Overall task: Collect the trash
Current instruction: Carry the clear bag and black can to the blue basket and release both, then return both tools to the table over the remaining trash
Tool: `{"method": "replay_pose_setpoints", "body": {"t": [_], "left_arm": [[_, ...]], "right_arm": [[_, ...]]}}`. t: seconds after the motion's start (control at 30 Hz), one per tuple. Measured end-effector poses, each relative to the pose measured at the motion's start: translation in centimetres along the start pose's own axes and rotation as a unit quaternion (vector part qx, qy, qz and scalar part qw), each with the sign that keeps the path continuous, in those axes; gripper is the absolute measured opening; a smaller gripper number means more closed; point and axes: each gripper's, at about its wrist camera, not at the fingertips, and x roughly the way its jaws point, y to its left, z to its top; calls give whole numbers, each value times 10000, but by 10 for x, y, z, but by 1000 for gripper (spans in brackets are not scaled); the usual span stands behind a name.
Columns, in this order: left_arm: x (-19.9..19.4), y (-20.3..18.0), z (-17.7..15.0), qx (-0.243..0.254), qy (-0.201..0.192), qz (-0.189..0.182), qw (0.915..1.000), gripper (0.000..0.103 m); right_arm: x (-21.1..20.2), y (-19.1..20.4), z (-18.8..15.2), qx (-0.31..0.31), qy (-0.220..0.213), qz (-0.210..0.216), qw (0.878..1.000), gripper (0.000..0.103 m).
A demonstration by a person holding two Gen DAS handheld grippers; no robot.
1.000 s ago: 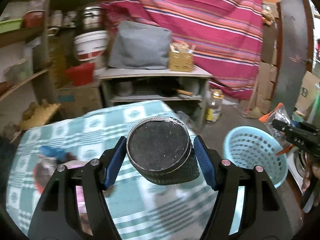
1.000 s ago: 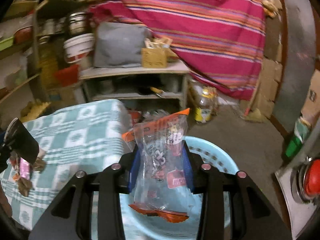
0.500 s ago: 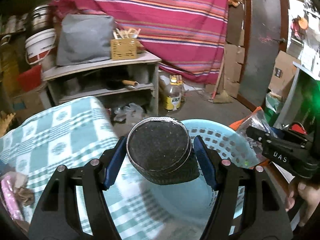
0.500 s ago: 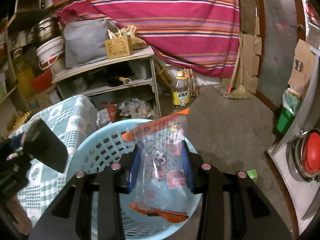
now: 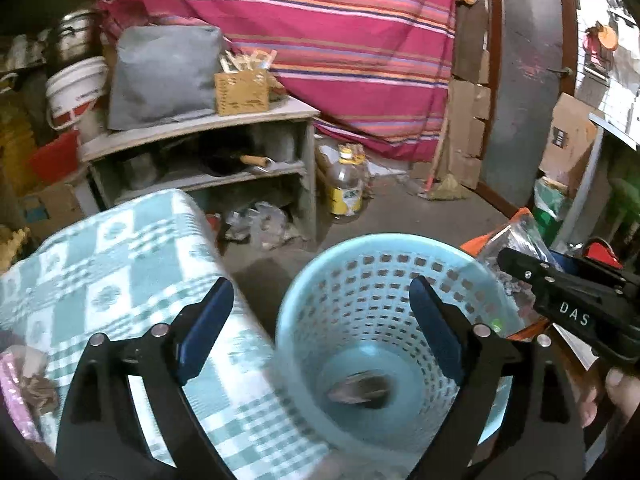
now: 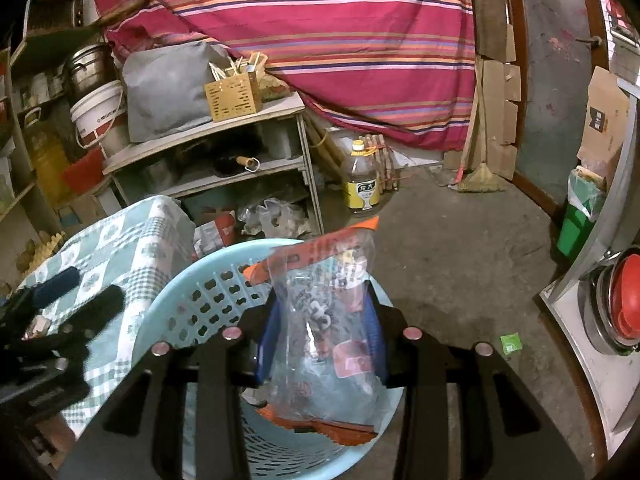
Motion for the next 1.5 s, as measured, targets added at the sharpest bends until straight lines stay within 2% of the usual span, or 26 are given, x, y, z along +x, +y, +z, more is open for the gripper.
{"method": "replay_pose_setpoints", "body": {"t": [0.23,0.3,0.33,0.37,0.53,0.73,0.9,0.97,1.03,1.23,1.5], "left_arm": [[-30,41,-5,-162,-175,465,9986,93],[-38,53,-8,-199,-209,573,9979,95],[-43,60,-10,-232,-225,637,9974,96],[-46,66,-12,-259,-237,680,9971,96],[-67,106,-23,-516,-282,917,9940,96],[-91,153,-39,-740,-289,1310,9882,97],[-114,195,-52,-934,-266,1649,9815,97],[-125,212,-57,-996,-254,1780,9786,97],[-136,228,-65,-1026,-252,1944,9752,97],[-166,274,-86,-1204,-186,2348,9644,97],[-192,311,-114,-1220,-73,2682,9556,97]], "right_arm": [[8,21,-1,-139,55,86,9999,41],[10,27,-1,-142,57,81,9999,51],[12,30,-2,-129,60,62,9999,67],[13,32,-2,-127,51,23,9999,77],[17,45,-3,-221,103,-183,9995,79],[2,72,-5,-280,0,-22,9996,80],[-19,129,-10,-631,-188,390,9971,80],[-28,156,-14,-833,-284,537,9947,90],[-34,183,-20,-1028,-341,681,9918,90],[-34,243,-35,-1355,-145,1010,9855,90],[-26,290,-59,-1601,72,1126,9806,90]]}}
